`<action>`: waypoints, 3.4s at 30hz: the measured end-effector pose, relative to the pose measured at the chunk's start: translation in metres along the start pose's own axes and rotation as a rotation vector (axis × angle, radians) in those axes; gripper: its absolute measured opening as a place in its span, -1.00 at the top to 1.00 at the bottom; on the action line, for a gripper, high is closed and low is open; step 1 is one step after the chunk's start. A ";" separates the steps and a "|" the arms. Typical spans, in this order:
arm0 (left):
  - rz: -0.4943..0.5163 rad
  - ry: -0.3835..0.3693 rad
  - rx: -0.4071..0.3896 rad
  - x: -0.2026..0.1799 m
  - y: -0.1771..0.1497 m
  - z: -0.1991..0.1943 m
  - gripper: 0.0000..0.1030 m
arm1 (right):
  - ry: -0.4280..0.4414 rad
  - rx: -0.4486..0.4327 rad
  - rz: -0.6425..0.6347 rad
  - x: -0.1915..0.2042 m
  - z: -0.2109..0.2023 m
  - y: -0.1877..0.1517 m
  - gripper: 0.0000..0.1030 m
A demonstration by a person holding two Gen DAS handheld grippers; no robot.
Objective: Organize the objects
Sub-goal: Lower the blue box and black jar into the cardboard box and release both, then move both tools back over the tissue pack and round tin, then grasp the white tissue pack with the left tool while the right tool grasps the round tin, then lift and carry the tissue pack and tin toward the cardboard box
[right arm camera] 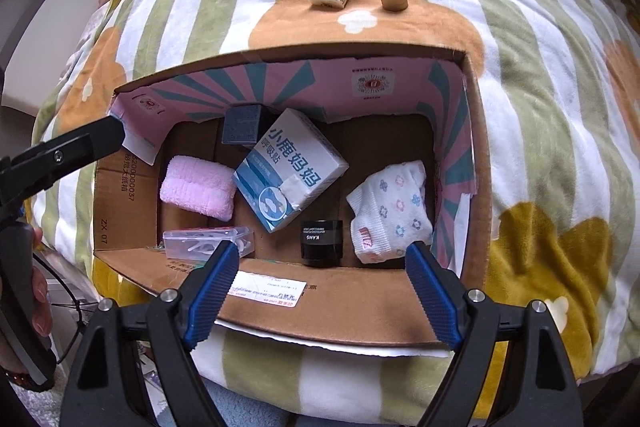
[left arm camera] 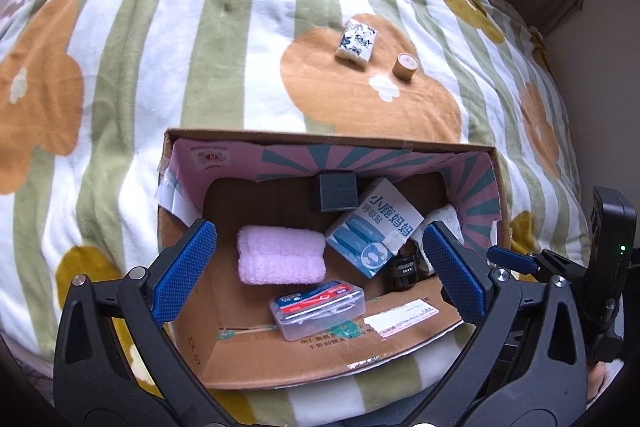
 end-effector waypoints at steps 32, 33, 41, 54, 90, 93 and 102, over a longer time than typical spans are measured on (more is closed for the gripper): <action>0.483 -0.131 0.087 -0.059 0.218 0.087 -1.00 | -0.129 -0.334 -0.161 -0.062 -0.031 0.219 -0.60; 0.491 -0.131 0.114 -0.057 0.219 0.101 -1.00 | -0.138 -0.325 -0.175 -0.065 -0.022 0.222 -0.60; 0.556 -0.090 0.260 -0.034 0.211 0.199 -1.00 | -0.148 -0.277 -0.299 -0.067 0.050 0.233 -0.60; 0.587 -0.076 0.300 -0.020 0.202 0.254 -0.69 | -0.109 -0.232 -0.339 -0.052 0.111 0.232 -0.37; 0.611 -0.113 0.182 -0.055 0.228 0.168 0.08 | -0.136 -0.273 -0.279 -0.057 0.053 0.248 0.39; 0.594 -0.120 0.152 -0.060 0.230 0.144 0.08 | -0.136 -0.285 -0.260 -0.057 0.032 0.249 0.39; 0.541 -0.114 0.057 -0.069 0.215 0.063 0.08 | -0.107 -0.321 -0.230 -0.045 -0.039 0.236 0.39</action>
Point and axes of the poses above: each gripper's, at about its wrist camera, not at the fingertips, and z roughly the way its jaws point, x to its left, y to its top, the point moved 8 cm from there along z, roughly the way its jaws point, and after that the axes turned 13 degrees about -y, right-handed, at the moved point
